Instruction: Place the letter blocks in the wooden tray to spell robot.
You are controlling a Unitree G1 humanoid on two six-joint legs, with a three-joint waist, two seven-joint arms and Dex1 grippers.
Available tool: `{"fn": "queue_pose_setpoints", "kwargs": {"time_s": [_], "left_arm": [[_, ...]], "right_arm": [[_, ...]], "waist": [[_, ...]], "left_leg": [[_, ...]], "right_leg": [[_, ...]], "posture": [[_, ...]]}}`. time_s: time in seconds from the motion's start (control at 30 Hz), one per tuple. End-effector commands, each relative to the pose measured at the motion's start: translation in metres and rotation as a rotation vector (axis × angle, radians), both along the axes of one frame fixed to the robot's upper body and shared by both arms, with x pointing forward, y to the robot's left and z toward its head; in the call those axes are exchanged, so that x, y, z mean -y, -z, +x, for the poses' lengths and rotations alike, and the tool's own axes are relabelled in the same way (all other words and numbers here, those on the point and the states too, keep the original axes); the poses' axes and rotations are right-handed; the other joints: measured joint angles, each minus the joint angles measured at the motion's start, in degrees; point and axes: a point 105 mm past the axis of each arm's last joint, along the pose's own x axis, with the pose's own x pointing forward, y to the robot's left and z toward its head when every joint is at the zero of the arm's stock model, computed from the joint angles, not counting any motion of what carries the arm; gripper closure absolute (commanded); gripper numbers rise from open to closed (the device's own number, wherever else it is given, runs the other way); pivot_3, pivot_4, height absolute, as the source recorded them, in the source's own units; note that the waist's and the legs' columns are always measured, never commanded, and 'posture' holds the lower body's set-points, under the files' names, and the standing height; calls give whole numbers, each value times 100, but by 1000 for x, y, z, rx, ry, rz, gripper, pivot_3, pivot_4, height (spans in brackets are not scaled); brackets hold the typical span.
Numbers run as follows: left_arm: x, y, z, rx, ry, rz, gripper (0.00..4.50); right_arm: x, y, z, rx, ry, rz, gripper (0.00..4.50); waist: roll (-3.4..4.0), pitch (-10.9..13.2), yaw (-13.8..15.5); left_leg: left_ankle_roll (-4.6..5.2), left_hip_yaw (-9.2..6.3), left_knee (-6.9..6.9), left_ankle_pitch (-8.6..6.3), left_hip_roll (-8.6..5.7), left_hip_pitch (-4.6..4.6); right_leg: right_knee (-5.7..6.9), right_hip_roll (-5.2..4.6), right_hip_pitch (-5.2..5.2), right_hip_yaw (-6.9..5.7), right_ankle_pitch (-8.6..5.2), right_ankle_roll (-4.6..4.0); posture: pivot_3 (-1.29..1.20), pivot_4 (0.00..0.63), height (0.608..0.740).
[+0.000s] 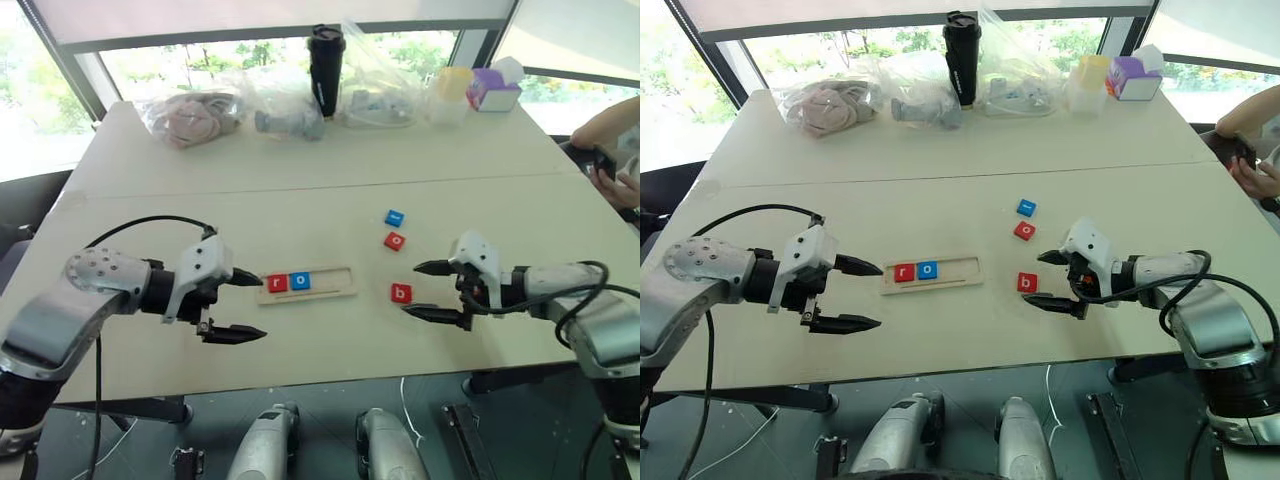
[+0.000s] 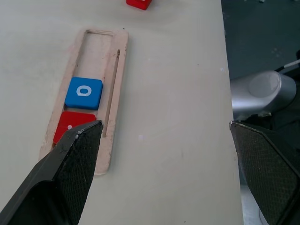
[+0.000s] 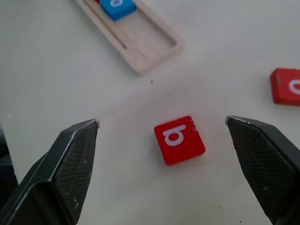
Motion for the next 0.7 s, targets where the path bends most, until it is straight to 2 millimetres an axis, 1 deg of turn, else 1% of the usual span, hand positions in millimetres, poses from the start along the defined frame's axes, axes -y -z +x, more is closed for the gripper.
{"fn": "queue_pose_setpoints", "kwargs": {"time_s": [0.03,0.17,0.3,0.47,0.57,0.6,0.7], "left_arm": [[2,-8,-3,41,-2,-5,0],[4,-2,-6,36,-18,-6,0],[7,-3,-7,37,-32,-28,0],[4,-3,-7,36,-45,-23,0],[4,-3,-6,39,-48,-22,0],[4,-4,-6,39,-48,-22,0],[3,-4,-5,42,-55,-17,0]], "right_arm": [[1,0,6,53,-51,-31,13],[0,4,11,57,-64,-31,13],[0,7,15,61,-63,-34,13],[-1,13,19,58,-62,-35,13],[0,16,20,54,-67,-33,735],[0,17,20,54,-70,-34,1179],[0,20,21,55,-76,-39,2764]], "waist": [[0,0,5],[0,0,5],[0,0,11],[0,0,10],[0,0,12],[0,0,12],[0,0,10]], "left_leg": [[0,0,3,0,0,-1],[0,0,7,-1,-1,-4],[-1,-6,15,-1,0,-4],[-11,-7,26,-7,0,-3],[-10,-7,28,-7,-1,-3],[-5,-7,28,-4,-1,-3],[-3,-6,31,-2,-1,-3]], "right_leg": [[0,-1,0,0,0,0],[-1,-2,1,0,0,1],[8,0,1,0,1,1],[13,1,6,-2,1,0],[17,2,6,-2,1,1],[18,3,5,-2,1,1],[21,4,6,-3,1,1]], "posture": [[0,150,740],[0,150,740],[0,150,740],[0,150,740],[0,150,740],[0,150,740],[0,150,740]]}}
